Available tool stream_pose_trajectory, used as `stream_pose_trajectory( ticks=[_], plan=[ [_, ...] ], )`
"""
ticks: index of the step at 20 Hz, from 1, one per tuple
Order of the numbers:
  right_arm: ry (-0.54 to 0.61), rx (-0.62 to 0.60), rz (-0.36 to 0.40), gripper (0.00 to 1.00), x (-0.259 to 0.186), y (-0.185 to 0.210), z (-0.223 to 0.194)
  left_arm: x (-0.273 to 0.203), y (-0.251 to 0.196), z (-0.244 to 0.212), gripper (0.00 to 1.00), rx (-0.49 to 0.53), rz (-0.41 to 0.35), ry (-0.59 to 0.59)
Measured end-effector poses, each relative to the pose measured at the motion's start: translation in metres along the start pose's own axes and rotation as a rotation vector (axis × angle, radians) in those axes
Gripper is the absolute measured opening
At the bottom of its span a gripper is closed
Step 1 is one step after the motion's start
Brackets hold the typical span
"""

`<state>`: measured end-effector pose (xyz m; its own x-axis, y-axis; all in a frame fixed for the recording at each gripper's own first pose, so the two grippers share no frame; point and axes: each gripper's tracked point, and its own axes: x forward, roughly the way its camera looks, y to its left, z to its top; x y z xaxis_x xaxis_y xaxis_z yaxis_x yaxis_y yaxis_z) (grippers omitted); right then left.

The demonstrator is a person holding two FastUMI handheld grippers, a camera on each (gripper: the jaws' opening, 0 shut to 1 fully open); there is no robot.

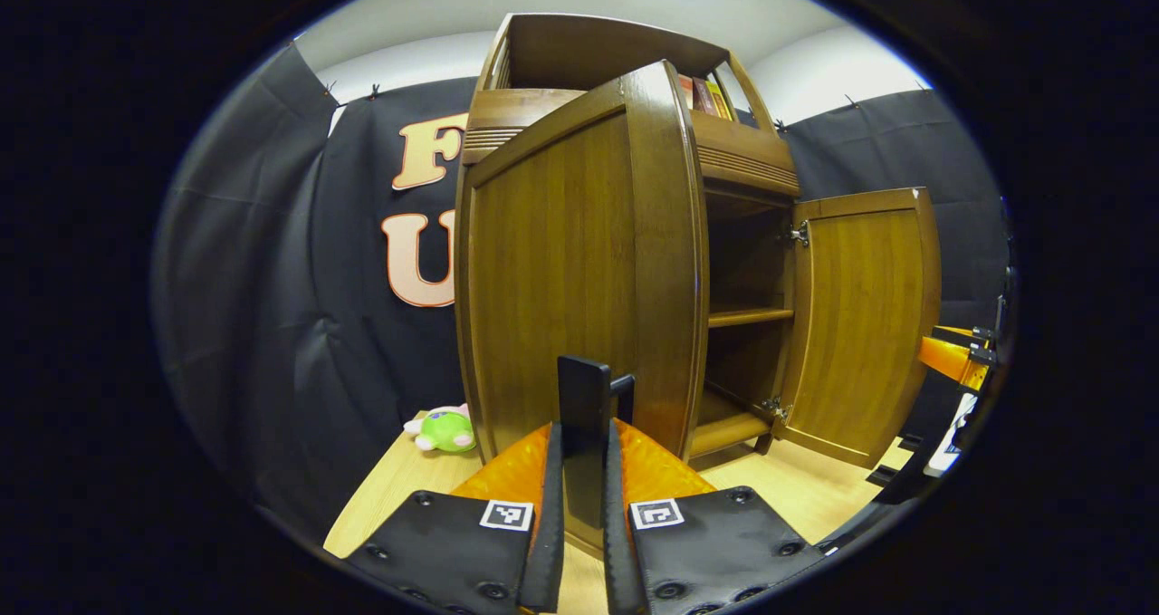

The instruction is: Open the right door of the double-door shoe cabinet with the right hand, and open the left door with the left hand.

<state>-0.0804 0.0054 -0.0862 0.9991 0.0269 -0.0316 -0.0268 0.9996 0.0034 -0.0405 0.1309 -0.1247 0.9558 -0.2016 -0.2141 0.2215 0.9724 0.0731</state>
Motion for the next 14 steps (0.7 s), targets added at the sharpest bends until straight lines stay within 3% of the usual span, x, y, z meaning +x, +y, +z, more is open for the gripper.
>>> stream_pose_trajectory(
  ticks=[14],
  plan=[
    [0.002,-0.002,0.036,0.87,0.006,0.019,-0.003,-0.03,0.05,-0.001,0.17,0.009,0.077,-0.016]
  ],
)
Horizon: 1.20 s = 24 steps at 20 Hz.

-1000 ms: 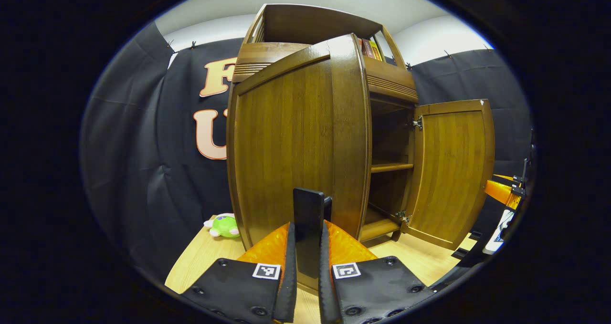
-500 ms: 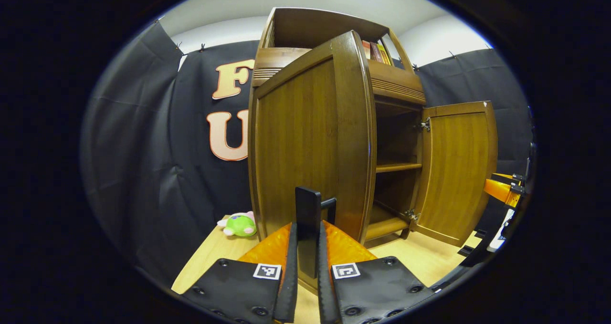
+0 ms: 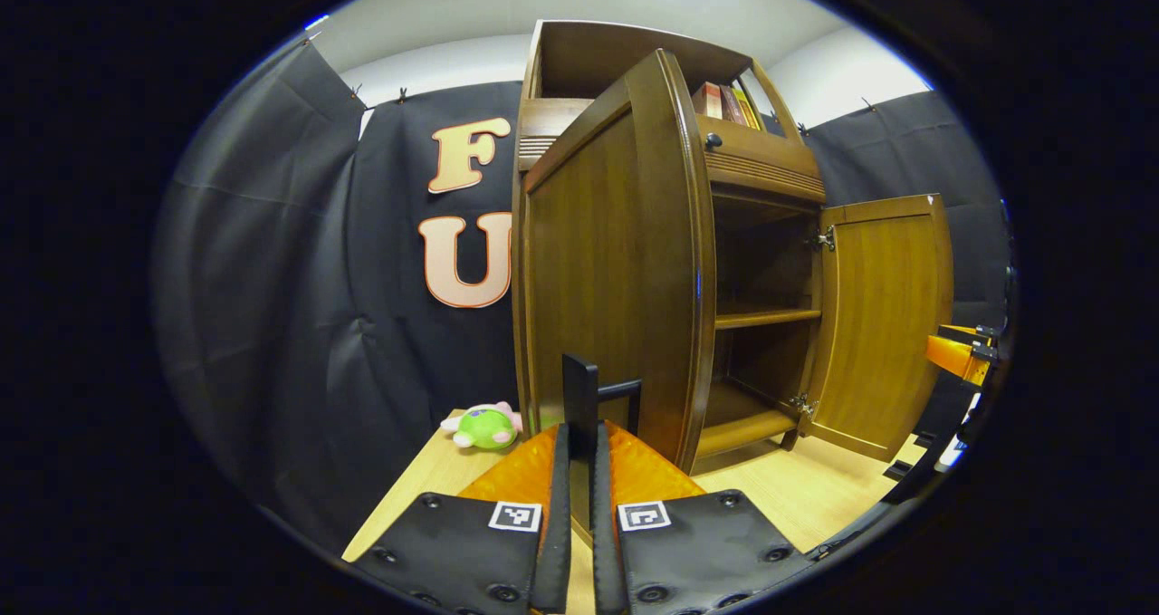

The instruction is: Open the right door of the double-door shoe cabinet with the right hand, and open the left door with the left hand.

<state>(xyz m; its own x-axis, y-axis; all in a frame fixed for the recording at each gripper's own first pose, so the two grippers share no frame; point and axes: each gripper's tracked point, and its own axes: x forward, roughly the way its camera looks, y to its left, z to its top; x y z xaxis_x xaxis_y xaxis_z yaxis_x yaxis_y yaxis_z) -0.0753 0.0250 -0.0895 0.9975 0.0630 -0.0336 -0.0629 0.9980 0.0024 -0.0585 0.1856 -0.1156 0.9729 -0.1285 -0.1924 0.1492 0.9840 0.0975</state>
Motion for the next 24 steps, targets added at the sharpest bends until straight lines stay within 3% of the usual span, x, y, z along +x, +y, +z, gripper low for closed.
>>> stream_pose_trajectory(
  ticks=[14,21,22,24],
  plan=[
    [0.014,0.006,0.011,0.87,0.009,0.009,-0.009,-0.004,0.05,0.001,0.17,0.004,0.07,-0.01],
    [0.026,0.004,0.018,0.86,0.016,0.016,-0.015,-0.004,0.062,0.001,0.13,0.005,0.062,-0.018],
    [0.028,0.003,0.019,0.97,0.015,0.017,-0.015,-0.005,0.066,0.001,0.14,0.004,0.068,-0.02],
    [0.03,0.0,0.021,0.98,0.017,0.018,-0.016,-0.007,0.074,0.002,0.1,0.003,0.082,-0.019]
  ],
)
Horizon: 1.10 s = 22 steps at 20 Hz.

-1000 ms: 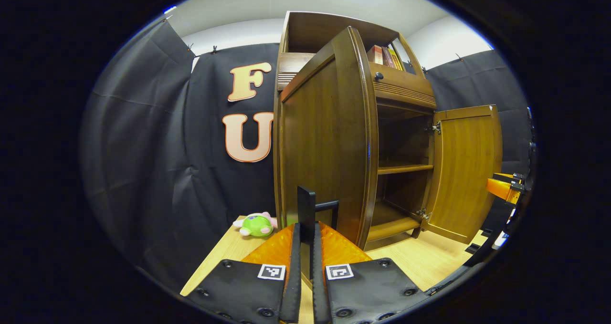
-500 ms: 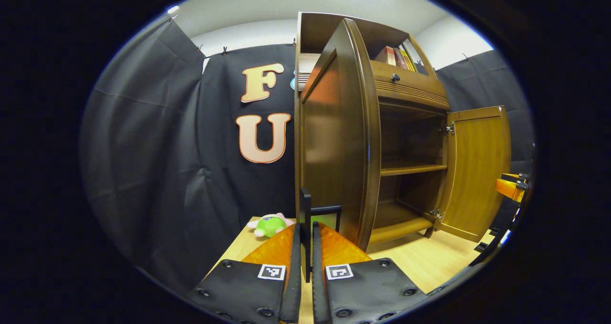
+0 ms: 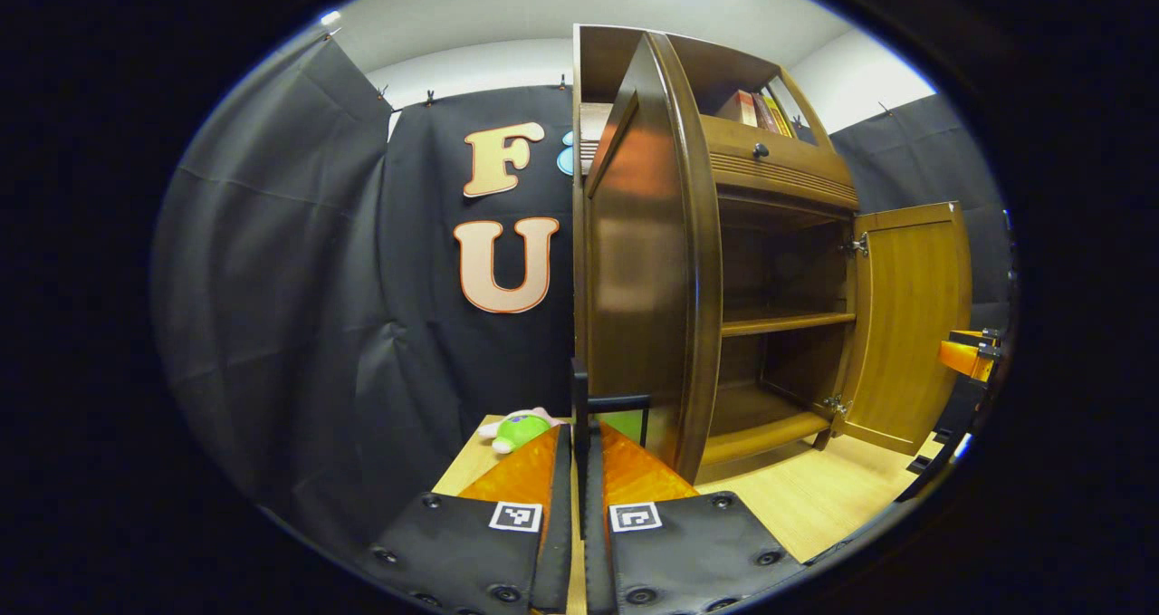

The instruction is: Open the right door of the double-door shoe cabinet with the right hand, and open the left door with the left hand.

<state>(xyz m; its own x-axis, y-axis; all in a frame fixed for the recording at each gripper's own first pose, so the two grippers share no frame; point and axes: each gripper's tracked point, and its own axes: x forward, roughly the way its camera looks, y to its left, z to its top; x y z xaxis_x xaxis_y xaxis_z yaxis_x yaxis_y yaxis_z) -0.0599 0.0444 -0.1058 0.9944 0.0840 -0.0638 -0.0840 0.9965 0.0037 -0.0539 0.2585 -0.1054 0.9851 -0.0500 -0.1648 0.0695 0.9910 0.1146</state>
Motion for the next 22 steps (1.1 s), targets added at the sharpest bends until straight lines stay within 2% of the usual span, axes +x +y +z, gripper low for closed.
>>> stream_pose_trajectory(
  ticks=[7,8,10,12,15,17,22],
  plan=[
    [-0.008,0.005,0.003,0.97,0.0,-0.002,0.002,-0.008,0.011,0.002,0.09,-0.015,0.0,0.003],
    [-0.008,0.005,0.002,0.86,-0.001,-0.003,0.002,-0.009,0.014,0.003,0.09,-0.006,0.003,0.0],
    [-0.009,0.009,0.003,0.97,0.0,-0.005,0.002,-0.015,0.025,0.011,0.09,0.01,0.027,-0.02],
    [-0.008,0.014,0.003,0.97,0.0,-0.007,0.003,-0.028,0.041,0.019,0.09,0.008,0.068,-0.041],
    [-0.011,0.02,-0.001,0.97,0.0,-0.009,0.005,-0.04,0.025,0.029,0.09,-0.029,0.038,-0.052],
    [-0.014,0.022,0.001,0.98,-0.001,-0.01,0.007,-0.038,0.023,0.039,0.08,0.004,0.074,-0.065],
    [-0.026,0.015,-0.003,0.98,-0.003,-0.017,0.018,-0.054,0.011,0.075,0.08,0.013,0.133,-0.138]
  ],
)
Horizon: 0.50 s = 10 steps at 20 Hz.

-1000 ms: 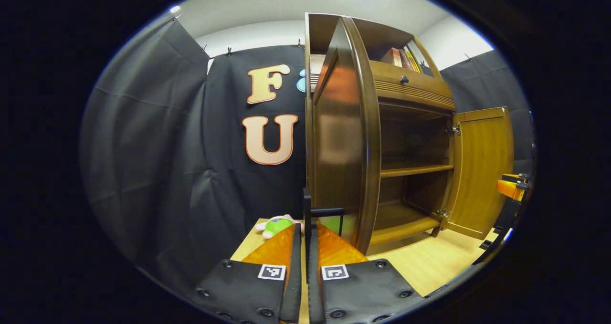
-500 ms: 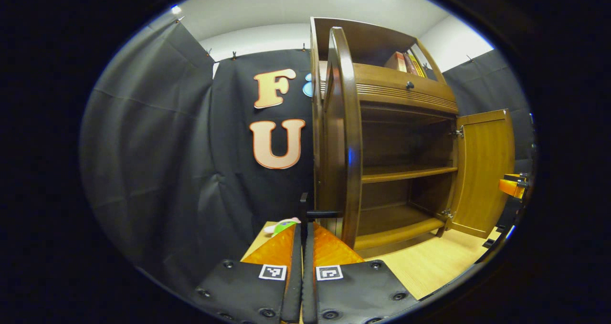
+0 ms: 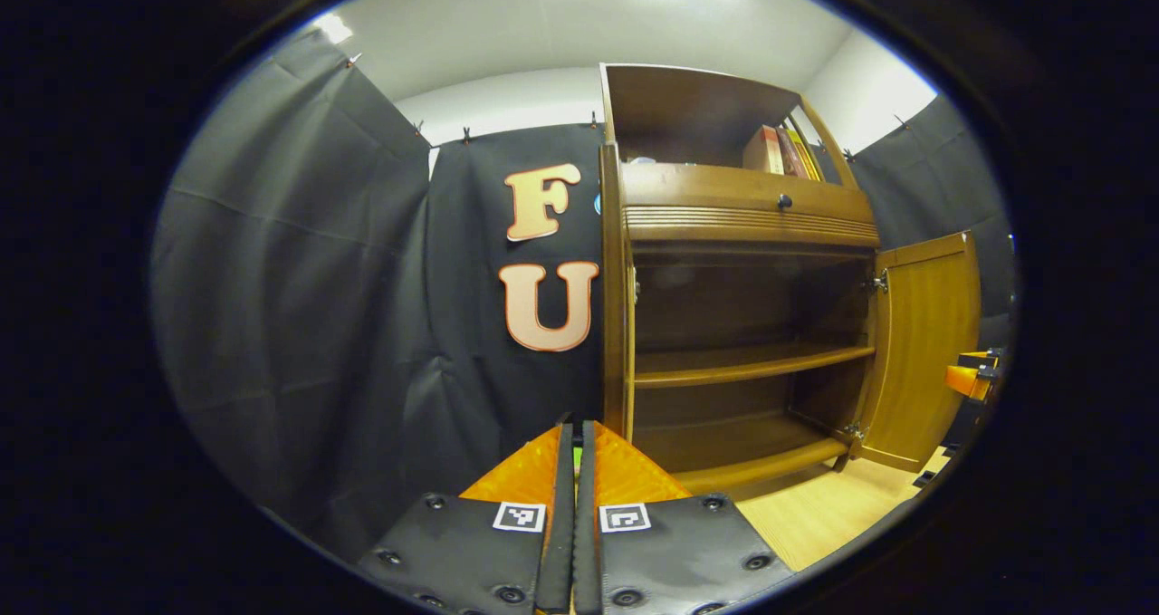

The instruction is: Open the right door of the double-door shoe cabinet with the right hand, and open the left door with the left hand.

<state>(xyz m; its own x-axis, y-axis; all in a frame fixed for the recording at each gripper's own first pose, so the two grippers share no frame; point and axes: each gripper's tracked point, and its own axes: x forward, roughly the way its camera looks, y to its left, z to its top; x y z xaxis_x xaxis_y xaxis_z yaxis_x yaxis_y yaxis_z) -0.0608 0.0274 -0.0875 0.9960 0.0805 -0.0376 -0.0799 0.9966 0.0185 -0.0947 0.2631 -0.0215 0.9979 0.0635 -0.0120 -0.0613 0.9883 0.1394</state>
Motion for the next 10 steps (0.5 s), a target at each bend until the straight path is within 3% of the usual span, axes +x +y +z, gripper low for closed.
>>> stream_pose_trajectory(
  ticks=[1,3,4,7,8,9,10],
  plan=[
    [-0.002,0.002,0.0,0.87,0.0,-0.001,0.002,-0.004,-0.009,0.007,0.08,-0.015,-0.017,-0.009],
    [-0.008,0.008,-0.001,0.87,0.0,-0.004,0.008,-0.01,-0.031,0.013,0.09,-0.035,-0.049,-0.003],
    [-0.012,0.013,-0.002,0.98,0.0,-0.005,0.011,-0.008,-0.04,0.014,0.09,-0.036,-0.067,0.006],
    [-0.011,0.024,0.002,0.97,0.002,-0.007,0.016,-0.001,-0.077,0.016,0.09,-0.063,-0.141,0.032],
    [-0.01,0.026,0.006,0.86,0.001,-0.007,0.018,0.002,-0.09,0.017,0.09,-0.072,-0.174,0.03],
    [-0.012,0.027,0.008,0.97,0.001,-0.008,0.021,0.004,-0.104,0.02,0.09,-0.078,-0.203,0.026],
    [-0.015,0.025,0.007,0.98,0.001,-0.01,0.024,0.009,-0.111,0.02,0.02,-0.082,-0.215,0.024]
  ],
)
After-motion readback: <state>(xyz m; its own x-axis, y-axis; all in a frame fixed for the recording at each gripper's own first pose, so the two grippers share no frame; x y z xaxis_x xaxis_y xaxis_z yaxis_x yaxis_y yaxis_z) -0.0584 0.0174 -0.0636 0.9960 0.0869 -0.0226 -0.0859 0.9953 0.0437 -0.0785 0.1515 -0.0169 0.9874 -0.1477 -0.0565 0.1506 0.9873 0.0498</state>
